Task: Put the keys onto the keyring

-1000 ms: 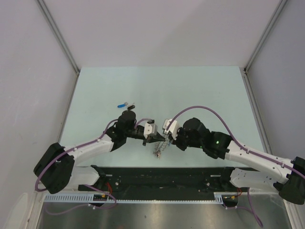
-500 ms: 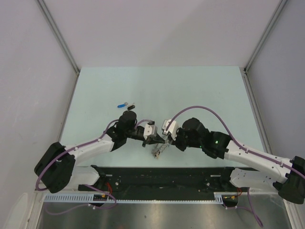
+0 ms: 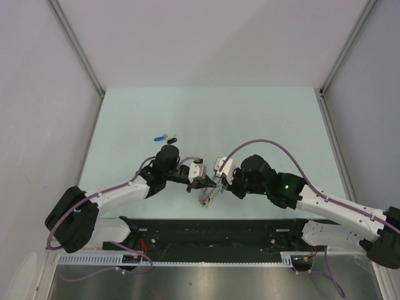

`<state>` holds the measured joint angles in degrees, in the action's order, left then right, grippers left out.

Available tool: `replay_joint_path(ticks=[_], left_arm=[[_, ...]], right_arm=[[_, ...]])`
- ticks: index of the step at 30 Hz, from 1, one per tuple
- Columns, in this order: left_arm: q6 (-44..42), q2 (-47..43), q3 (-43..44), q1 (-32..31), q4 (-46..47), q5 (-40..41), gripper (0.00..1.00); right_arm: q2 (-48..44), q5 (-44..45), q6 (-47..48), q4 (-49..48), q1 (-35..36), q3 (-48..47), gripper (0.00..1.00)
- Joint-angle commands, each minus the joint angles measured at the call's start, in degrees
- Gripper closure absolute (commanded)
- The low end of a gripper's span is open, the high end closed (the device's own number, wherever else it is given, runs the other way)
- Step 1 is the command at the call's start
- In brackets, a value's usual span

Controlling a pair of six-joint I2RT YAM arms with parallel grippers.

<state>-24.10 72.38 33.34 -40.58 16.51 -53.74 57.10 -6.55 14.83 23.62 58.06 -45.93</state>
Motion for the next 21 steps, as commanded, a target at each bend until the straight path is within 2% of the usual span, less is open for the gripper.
replay_joint_path(ticks=[1,21], left_arm=[[-1.7,-0.4,1.5,0.3,1.4,-0.9,1.0],[-1.6,0.0,1.6,0.3,1.8,-2.6,1.0]], right_arm=[[0.2,-0.8,-0.6,-0.8,0.3,-0.5,1.0],[1.8,-1.3,-0.1,-2.0,0.1,-0.6,1.0]])
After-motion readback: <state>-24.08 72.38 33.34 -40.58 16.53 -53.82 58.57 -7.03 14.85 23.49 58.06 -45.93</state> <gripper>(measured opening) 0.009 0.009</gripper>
